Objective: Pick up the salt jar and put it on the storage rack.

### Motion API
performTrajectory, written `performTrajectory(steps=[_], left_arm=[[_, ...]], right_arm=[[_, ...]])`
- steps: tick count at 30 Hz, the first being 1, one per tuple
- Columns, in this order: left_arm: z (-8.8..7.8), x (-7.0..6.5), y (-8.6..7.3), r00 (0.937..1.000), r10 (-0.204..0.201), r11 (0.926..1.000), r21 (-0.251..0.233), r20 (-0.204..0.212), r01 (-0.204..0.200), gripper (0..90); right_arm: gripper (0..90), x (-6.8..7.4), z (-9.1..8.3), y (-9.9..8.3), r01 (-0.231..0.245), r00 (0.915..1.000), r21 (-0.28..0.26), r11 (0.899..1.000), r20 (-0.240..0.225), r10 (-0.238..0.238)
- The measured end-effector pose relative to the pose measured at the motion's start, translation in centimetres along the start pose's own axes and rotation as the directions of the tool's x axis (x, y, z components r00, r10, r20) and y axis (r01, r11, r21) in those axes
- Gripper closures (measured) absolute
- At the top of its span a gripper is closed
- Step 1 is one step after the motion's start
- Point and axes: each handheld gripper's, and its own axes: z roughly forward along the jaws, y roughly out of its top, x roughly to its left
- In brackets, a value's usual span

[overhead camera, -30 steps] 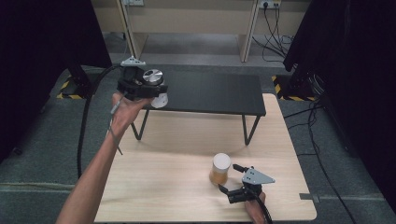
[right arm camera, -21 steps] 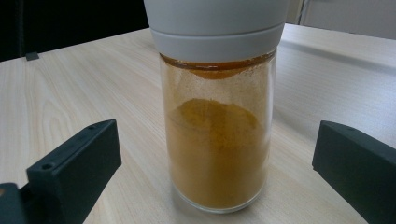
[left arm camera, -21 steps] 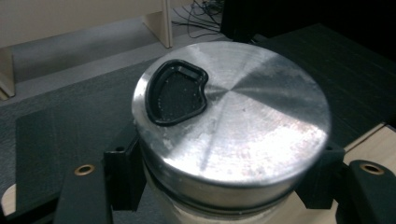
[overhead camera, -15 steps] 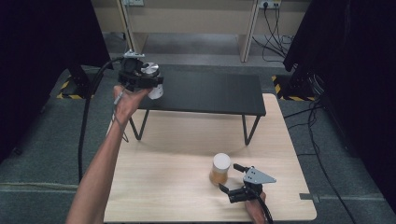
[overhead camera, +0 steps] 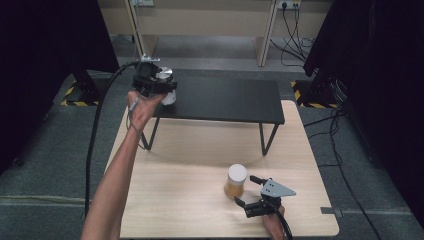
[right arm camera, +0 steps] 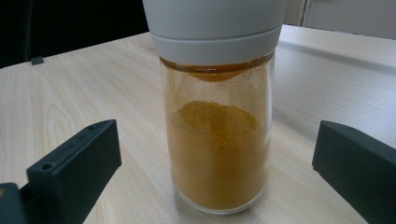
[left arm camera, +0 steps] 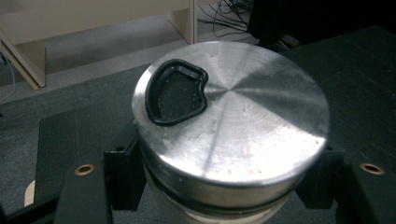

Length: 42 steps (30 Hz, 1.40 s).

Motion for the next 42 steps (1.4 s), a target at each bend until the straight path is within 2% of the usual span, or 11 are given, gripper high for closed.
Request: performTrajectory(steps=[7,13,19,24,27,31,34,37,39,40,42], left_arm=[[0.7,0.3,-0.3,0.9998,-0.018,0.9998,0.006,-0.009,0.018,31.4],[1.3,-0.1,-0.6,0.9996,0.016,0.9996,0.024,-0.024,-0.015,31.4],[1.2,0.2,-0.8,0.9998,0.013,0.9997,0.022,-0.015,-0.013,31.2],[1.1,0.5,-1.9,1.0,0.003,0.9998,-0.018,-0.005,-0.003,30.9],[1.5,0.5,-1.5,0.9999,0.009,0.9997,0.022,-0.009,-0.009,30.4],[2.0,0.6,-1.5,0.9998,0.014,0.9982,0.058,-0.011,-0.013,13.8],[1.6,0.4,-2.1,0.9997,0.02,0.9996,0.021,-0.01,-0.02,3.5],[0.5,1.0,-3.8,0.9997,-0.001,0.9976,-0.069,0.023,0.002,0.2],[-0.2,0.5,-4.2,0.9992,-0.026,0.9971,-0.073,-0.029,0.024,0.1],[-0.5,0.4,-4.4,0.9983,-0.043,0.9966,-0.072,-0.039,0.04,0.1],[-1.6,0.5,-5.3,0.9988,-0.036,0.9947,-0.098,-0.035,0.032,0.1]], right_arm=[[1.0,-0.1,0.0,0.0,0.0,1.0,-0.002,1.0,-0.002,0.0],[1.0,-0.1,0.0,0.0,0.0,1.0,-0.003,1.0,-0.002,0.0],[1.0,0.0,0.0,0.0,0.001,1.0,-0.002,1.0,-0.001,-0.001],[1.0,0.0,0.0,0.0,0.005,1.0,0.0,1.0,0.001,-0.005],[1.0,0.1,0.0,0.0,0.006,1.0,0.001,1.0,0.002,-0.006],[1.0,0.1,0.0,0.0,0.007,1.0,0.001,1.0,0.002,-0.007],[1.0,0.0,0.0,0.0,0.006,1.0,0.0,1.0,-0.002,-0.006],[1.0,0.0,0.0,0.0,0.007,1.0,0.002,1.0,-0.003,-0.007],[1.0,0.0,0.0,0.1,0.009,1.0,0.003,1.0,-0.004,-0.009],[1.0,0.0,0.0,0.1,0.009,0.9999,0.003,1.0,-0.005,-0.009],[1.0,0.0,0.1,0.1,0.011,0.9999,0.004,1.0,-0.007,-0.011]])
